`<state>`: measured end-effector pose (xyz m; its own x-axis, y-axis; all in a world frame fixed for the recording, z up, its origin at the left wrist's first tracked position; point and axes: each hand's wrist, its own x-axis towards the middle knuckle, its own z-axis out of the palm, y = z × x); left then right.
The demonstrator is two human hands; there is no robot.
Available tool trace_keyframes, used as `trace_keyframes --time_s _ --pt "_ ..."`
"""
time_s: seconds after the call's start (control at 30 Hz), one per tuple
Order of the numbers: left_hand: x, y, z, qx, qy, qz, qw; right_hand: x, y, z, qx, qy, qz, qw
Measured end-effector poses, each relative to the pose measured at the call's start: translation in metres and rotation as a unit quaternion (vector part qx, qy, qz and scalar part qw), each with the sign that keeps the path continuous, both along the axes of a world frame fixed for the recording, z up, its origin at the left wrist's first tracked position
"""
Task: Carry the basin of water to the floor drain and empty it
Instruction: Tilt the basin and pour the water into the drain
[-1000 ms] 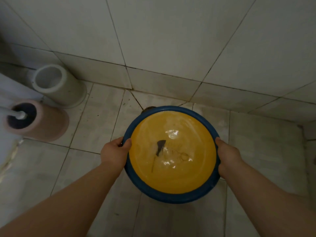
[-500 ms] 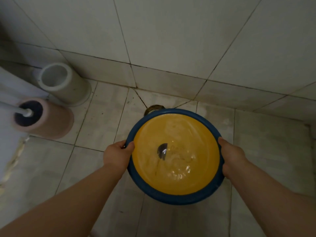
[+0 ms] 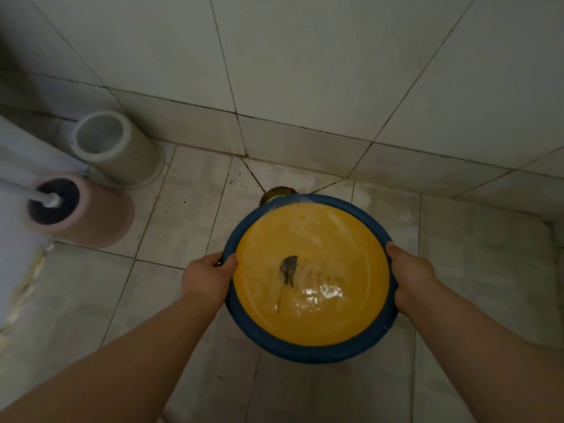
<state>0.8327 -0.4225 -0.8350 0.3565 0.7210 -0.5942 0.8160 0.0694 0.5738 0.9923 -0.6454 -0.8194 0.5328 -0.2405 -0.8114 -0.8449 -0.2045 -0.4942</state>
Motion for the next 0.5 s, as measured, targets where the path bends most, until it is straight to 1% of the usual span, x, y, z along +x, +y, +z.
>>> trace_keyframes --time_s 0.5 --pt "-0.0023 0.0017 -0.0020 -0.003 -0.006 -0.003 1.000 -0.0001 0.0059 0.0075 -0.022 -0.003 0.016 1.000"
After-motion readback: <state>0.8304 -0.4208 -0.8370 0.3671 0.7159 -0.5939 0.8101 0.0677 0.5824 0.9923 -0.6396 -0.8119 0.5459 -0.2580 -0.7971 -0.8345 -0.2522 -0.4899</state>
